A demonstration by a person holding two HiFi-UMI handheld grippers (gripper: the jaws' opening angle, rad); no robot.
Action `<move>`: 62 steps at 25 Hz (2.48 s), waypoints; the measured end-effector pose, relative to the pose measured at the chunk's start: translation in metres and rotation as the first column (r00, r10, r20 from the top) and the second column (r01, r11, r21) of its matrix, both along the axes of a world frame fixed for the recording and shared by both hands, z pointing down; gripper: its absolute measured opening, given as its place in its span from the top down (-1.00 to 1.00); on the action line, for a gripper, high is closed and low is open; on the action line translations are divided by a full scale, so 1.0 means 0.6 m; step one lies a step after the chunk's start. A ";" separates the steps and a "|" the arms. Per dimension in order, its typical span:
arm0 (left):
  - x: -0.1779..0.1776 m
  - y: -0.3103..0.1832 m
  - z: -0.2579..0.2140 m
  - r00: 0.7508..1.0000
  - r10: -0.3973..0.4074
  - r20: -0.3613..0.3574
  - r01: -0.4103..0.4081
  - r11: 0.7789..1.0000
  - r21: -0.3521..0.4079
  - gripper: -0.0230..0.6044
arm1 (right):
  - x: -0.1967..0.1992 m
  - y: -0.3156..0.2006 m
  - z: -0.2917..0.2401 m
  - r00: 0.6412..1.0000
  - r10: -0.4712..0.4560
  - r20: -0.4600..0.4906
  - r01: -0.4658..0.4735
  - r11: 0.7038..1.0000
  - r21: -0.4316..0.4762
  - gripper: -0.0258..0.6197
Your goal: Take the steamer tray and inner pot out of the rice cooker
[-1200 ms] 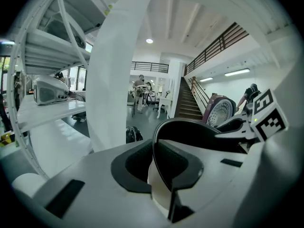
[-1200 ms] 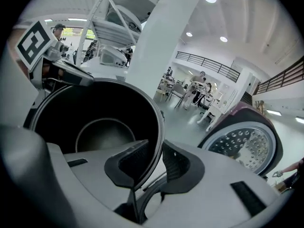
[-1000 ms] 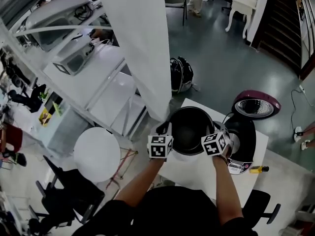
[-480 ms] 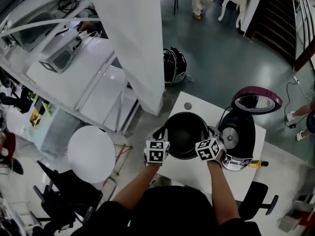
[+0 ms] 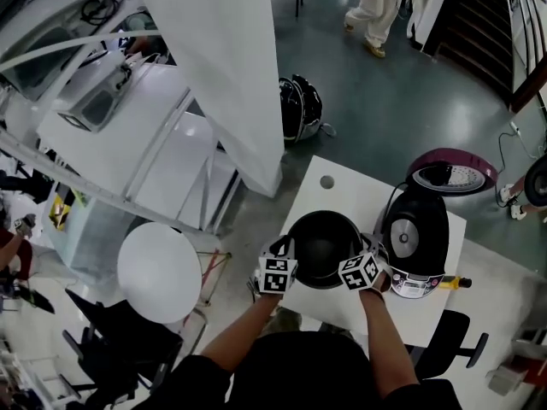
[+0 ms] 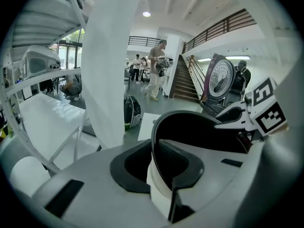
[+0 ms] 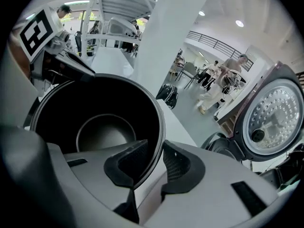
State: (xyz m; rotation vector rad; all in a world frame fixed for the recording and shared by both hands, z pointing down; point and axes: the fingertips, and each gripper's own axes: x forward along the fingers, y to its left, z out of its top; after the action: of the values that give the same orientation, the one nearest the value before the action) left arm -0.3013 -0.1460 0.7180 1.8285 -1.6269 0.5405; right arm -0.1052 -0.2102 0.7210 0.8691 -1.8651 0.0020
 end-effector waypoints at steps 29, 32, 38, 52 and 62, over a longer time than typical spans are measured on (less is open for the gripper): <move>-0.004 0.002 0.011 0.993 0.112 -0.028 -0.111 0.993 0.043 0.38 | -0.035 0.040 0.019 0.994 -0.015 0.112 0.020 0.999 -0.042 0.38; -0.001 0.013 -0.026 0.992 0.114 -0.056 -0.109 0.990 0.087 0.38 | -0.045 0.057 -0.030 0.978 0.006 0.207 0.000 1.000 -0.026 0.38; 0.033 0.041 -0.125 0.967 0.217 -0.135 -0.179 0.951 0.251 0.53 | -0.035 0.108 -0.136 0.915 0.092 0.393 -0.091 0.996 -0.020 0.48; 0.234 0.165 -0.268 0.926 0.330 -0.180 -0.232 0.879 0.416 0.90 | 0.160 0.282 -0.310 0.701 0.197 0.685 -0.300 0.953 0.033 0.92; 0.413 0.333 -0.312 0.950 0.245 -0.193 -0.130 0.873 0.470 0.90 | 0.443 0.439 -0.340 0.701 0.174 0.692 -0.356 0.926 0.129 0.92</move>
State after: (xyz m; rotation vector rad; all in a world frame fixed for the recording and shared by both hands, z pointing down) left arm -0.0538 0.0539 0.5308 2.3075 -1.4929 -0.0067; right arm 0.1604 0.0535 0.5170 1.4636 -2.4228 0.3064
